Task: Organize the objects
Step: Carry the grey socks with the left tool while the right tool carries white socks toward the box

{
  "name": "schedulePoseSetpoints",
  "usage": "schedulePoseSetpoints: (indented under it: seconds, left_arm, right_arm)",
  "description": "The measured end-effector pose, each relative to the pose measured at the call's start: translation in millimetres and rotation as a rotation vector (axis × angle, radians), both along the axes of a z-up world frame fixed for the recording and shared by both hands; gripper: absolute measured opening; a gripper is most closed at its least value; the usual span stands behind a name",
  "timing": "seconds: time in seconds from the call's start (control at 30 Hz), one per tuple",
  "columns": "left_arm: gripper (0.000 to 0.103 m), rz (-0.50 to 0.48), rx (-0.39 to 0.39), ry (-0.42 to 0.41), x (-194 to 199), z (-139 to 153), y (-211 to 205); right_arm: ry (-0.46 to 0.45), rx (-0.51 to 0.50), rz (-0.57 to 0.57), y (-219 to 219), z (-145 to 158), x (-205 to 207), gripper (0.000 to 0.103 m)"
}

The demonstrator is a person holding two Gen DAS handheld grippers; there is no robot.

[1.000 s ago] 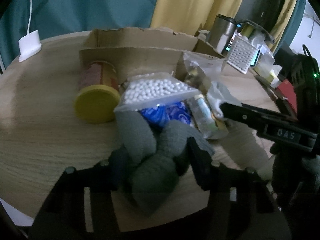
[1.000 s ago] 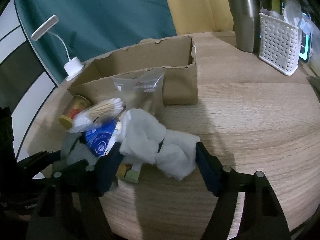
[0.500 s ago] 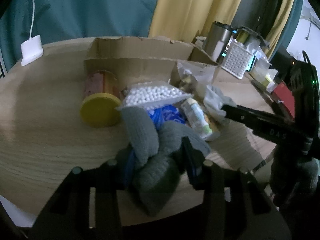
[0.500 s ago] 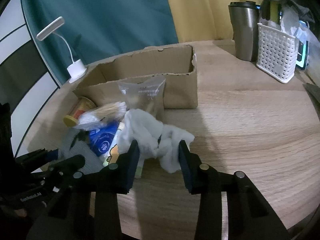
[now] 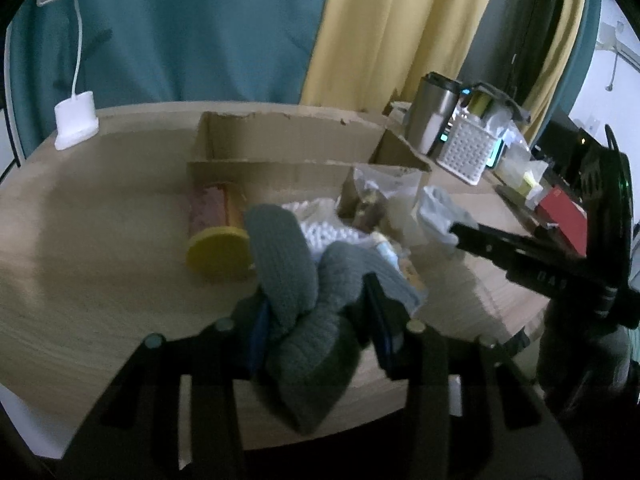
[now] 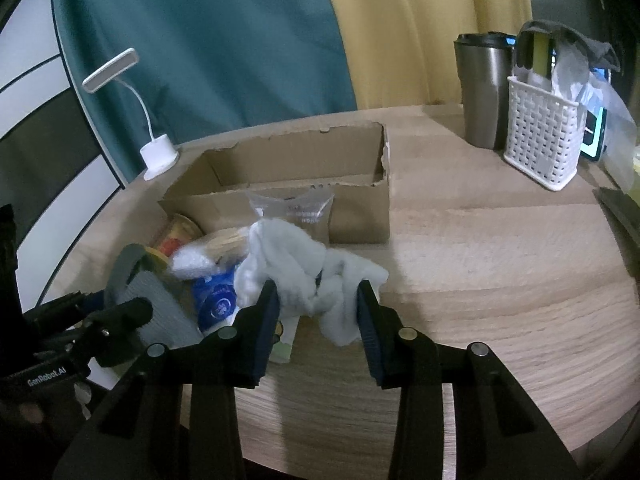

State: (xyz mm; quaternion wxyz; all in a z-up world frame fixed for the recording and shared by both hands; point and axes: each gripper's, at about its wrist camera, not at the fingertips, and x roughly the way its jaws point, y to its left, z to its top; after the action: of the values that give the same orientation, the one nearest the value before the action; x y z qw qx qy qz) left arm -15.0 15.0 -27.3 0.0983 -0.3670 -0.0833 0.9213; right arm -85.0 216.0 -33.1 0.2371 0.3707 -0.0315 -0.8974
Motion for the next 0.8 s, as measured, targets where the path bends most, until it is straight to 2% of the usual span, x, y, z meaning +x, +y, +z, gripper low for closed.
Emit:
schedulePoseSetpoints:
  seconds: [0.8]
  left_arm:
    - [0.044, -0.006, 0.015, 0.092, -14.7, 38.8, -7.2]
  right_arm:
    - [0.058, -0.006, -0.012, 1.6, 28.7, -9.7, 0.04]
